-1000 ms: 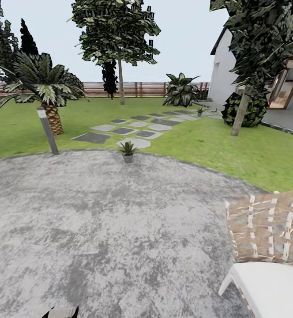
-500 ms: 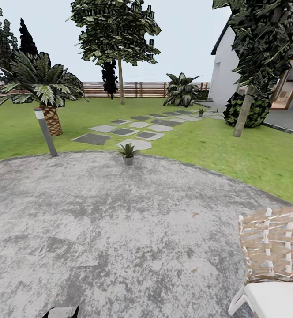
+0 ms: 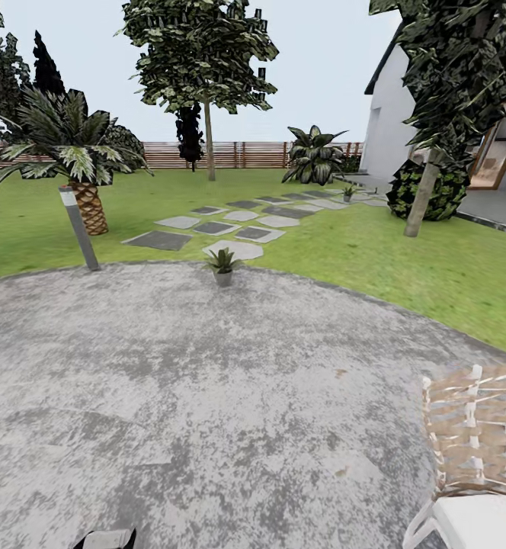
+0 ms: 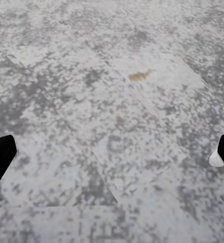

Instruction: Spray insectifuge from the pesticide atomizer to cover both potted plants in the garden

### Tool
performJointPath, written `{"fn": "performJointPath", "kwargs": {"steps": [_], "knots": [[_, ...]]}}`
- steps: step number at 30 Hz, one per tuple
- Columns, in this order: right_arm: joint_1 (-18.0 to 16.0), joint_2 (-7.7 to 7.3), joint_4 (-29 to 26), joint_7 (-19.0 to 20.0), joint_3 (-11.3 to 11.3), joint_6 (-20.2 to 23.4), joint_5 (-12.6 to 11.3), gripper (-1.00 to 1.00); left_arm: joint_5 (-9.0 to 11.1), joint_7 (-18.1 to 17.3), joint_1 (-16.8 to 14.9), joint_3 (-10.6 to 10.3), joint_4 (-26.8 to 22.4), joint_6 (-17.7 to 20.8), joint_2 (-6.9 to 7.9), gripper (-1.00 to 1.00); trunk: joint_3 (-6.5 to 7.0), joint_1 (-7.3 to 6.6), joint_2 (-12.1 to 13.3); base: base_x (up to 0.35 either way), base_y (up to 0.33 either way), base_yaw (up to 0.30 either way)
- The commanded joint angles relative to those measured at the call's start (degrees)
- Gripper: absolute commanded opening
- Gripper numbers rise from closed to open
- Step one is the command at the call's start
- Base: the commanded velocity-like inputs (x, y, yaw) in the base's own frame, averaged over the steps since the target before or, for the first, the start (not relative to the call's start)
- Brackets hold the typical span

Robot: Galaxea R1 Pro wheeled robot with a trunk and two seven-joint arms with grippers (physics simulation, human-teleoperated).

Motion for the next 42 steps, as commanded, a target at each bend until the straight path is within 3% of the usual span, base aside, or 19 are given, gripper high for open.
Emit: {"fn": "performJointPath", "kwargs": {"steps": [1,21,42], "knots": [[-0.02,0.03,0.02,-0.19,-0.18,-0.15,0.60,1.00,0.03,-0.58,-0.04,0.47,0.06,-0.12,-0.03,1.00,-0.05,0.01,-0.02,0.224,0.202,0.000],[-0.01,0.03,0.02,-0.19,-0.18,-0.15,0.60,1.00,0.03,-0.58,-0.04,0.41,0.06,-0.21,-0.03,1.00,-0.05,0.01,-0.02,0.277,0.201,0.000],[-0.03,0.03,0.02,-0.19,-0.17,-0.15,0.60,1.00,0.03,-0.58,-0.04,0.41,0.06,-0.22,-0.03,1.00,-0.05,0.01,-0.02,0.335,0.012,0.000]]}}
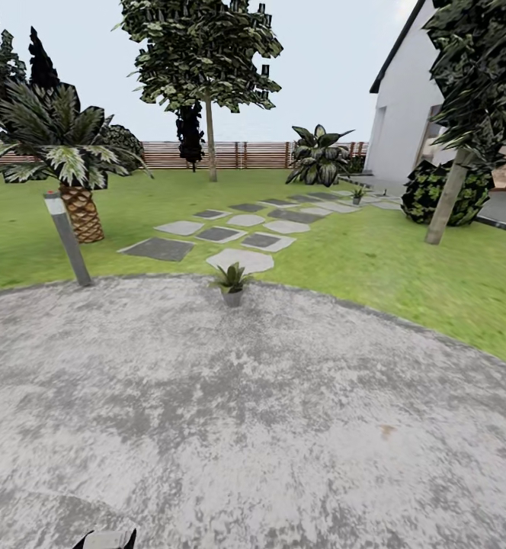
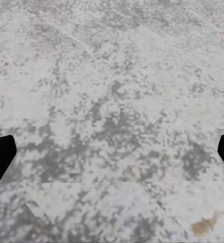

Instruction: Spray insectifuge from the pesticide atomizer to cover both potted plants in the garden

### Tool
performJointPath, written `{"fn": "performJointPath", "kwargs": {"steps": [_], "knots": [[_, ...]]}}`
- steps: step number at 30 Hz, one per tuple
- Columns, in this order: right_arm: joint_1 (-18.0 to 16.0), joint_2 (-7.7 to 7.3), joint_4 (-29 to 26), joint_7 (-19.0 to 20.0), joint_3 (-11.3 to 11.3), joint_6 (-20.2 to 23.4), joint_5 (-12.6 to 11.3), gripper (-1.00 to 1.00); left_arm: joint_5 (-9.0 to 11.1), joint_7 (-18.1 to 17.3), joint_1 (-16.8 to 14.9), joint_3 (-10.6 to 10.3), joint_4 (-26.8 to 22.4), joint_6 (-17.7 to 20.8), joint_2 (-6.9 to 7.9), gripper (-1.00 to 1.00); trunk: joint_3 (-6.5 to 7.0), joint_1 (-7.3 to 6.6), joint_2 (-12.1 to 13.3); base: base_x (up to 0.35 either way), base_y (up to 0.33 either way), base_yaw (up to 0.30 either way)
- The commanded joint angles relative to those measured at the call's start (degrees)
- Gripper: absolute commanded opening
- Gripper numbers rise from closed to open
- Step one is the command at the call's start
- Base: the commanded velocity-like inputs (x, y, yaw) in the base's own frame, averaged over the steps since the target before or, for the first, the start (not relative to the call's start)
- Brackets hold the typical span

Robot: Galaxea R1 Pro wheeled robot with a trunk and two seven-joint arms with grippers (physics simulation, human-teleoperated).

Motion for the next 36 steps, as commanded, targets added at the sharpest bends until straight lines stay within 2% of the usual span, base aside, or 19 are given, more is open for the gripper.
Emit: {"fn": "performJointPath", "kwargs": {"steps": [1,8,19,30,36], "knots": [[-0.01,0.03,0.04,-0.19,-0.17,-0.15,0.60,1.00,0.03,-0.57,-0.04,0.48,0.05,-0.11,-0.02,1.00,-0.05,0.02,-0.02,0.339,0.000,0.000],[-0.03,0.03,0.04,-0.19,-0.17,-0.15,0.60,1.00,0.03,-0.57,-0.04,0.48,0.05,-0.08,-0.03,1.00,-0.05,0.02,-0.02,0.331,0.064,0.000],[-0.04,0.06,0.04,-0.19,-0.15,-0.15,0.60,1.00,0.03,-0.57,-0.04,0.48,0.05,-0.10,-0.04,1.00,-0.05,0.02,-0.02,0.304,0.203,0.008],[-0.05,0.11,0.04,-0.28,-0.16,-0.13,0.54,1.00,0.03,-0.57,-0.04,0.50,0.05,-0.04,0.03,1.00,-0.07,0.02,-0.02,0.302,0.204,0.232],[-0.04,0.11,0.03,-0.28,-0.16,-0.07,0.52,1.00,0.03,-0.57,-0.04,0.55,0.05,-0.06,0.05,1.00,-0.21,0.02,-0.02,0.324,0.059,0.271]]}}
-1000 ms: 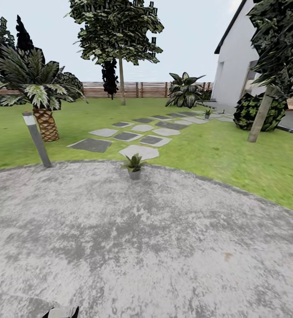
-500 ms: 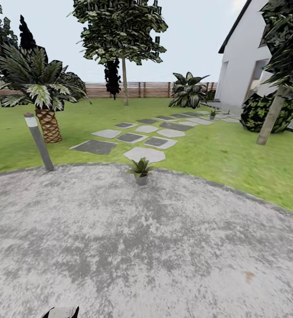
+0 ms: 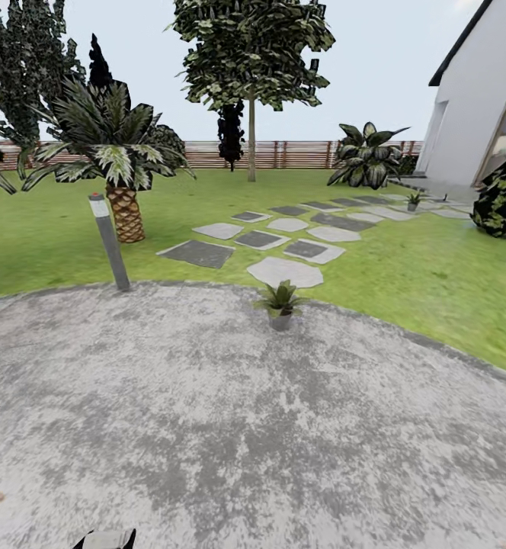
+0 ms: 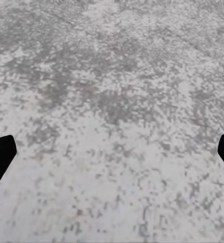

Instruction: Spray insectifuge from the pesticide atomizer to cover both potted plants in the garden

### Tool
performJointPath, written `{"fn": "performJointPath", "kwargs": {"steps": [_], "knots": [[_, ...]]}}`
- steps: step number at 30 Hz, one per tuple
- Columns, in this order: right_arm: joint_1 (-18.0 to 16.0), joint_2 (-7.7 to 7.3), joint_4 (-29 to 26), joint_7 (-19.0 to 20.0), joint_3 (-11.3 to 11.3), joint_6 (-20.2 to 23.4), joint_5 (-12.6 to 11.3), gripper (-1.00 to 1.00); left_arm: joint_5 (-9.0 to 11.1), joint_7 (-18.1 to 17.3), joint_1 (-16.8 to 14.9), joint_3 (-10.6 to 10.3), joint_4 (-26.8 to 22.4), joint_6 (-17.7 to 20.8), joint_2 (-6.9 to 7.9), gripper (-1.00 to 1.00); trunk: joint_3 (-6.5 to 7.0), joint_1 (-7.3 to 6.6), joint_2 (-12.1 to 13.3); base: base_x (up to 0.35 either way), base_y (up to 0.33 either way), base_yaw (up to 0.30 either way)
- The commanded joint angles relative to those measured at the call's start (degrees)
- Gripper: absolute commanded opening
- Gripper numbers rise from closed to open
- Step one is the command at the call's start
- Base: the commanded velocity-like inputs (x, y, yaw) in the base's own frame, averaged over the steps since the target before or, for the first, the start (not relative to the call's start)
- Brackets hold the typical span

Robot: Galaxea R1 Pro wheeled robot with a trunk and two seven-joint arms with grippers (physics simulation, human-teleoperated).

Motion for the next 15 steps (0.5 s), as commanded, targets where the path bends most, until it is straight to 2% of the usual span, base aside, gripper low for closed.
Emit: {"fn": "performJointPath", "kwargs": {"steps": [1,10,15], "knots": [[-0.03,0.02,0.02,-0.20,-0.18,-0.14,0.60,1.00,0.03,-0.58,-0.05,0.45,0.07,-0.17,-0.03,1.00,-0.08,0.02,-0.02,0.333,0.009,0.271],[-0.01,0.02,0.02,-0.20,-0.18,-0.14,0.60,1.00,-0.03,-0.60,-0.05,0.40,-0.10,-0.15,0.68,1.00,-0.36,0.02,-0.02,0.334,0.002,0.263],[0.02,-0.03,0.02,-0.15,-0.22,-0.28,0.67,1.00,-0.11,-0.83,-0.05,0.28,-0.07,-0.29,0.48,1.00,-0.41,0.02,-0.02,0.335,0.001,0.068]]}}
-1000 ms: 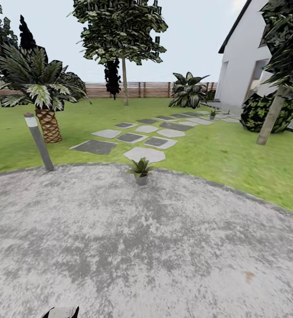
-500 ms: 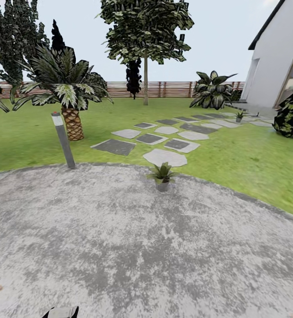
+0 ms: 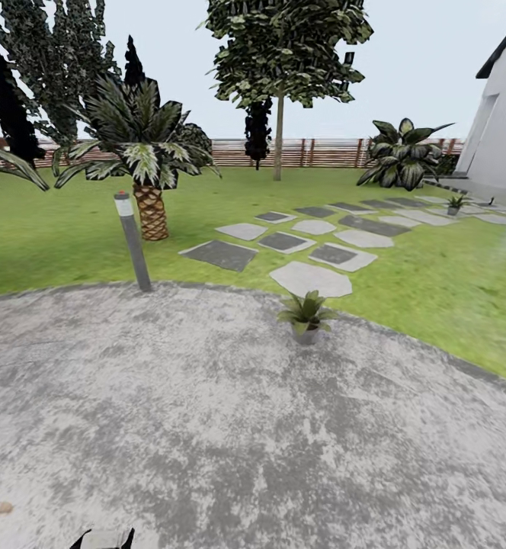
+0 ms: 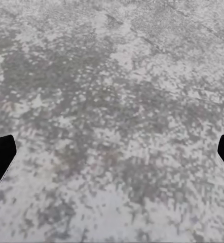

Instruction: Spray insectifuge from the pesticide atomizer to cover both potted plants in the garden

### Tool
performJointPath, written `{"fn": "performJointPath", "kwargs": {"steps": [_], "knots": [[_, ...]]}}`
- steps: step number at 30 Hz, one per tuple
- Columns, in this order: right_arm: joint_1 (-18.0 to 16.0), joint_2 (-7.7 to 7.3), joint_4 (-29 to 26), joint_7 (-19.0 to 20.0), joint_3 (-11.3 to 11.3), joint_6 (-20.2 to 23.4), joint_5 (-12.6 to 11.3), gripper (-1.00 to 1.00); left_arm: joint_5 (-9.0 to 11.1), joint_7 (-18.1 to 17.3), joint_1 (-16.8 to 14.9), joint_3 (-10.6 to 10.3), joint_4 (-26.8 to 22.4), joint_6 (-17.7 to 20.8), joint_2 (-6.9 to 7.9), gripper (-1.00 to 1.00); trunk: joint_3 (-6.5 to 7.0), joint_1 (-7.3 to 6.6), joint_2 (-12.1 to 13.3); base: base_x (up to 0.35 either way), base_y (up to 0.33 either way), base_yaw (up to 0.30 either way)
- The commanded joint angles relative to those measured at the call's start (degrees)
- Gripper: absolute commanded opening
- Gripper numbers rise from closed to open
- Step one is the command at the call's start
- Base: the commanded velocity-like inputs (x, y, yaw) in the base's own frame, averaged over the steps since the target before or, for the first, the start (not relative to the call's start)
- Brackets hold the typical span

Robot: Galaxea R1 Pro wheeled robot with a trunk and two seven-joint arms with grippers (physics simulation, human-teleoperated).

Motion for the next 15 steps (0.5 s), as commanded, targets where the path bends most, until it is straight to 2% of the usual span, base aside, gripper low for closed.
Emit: {"fn": "performJointPath", "kwargs": {"steps": [1,15], "knots": [[-0.02,-0.02,0.04,-0.19,-0.15,-0.16,0.61,1.00,0.01,-0.76,-0.04,0.47,0.07,-0.13,-0.04,1.00,-0.05,0.02,-0.02,0.335,0.030,0.012],[-0.03,-0.19,0.09,-0.16,-0.13,-0.12,0.71,1.00,-0.16,-1.20,-0.04,0.45,0.11,-0.13,0.07,1.00,-0.06,0.02,-0.02,0.336,0.088,0.002]]}}
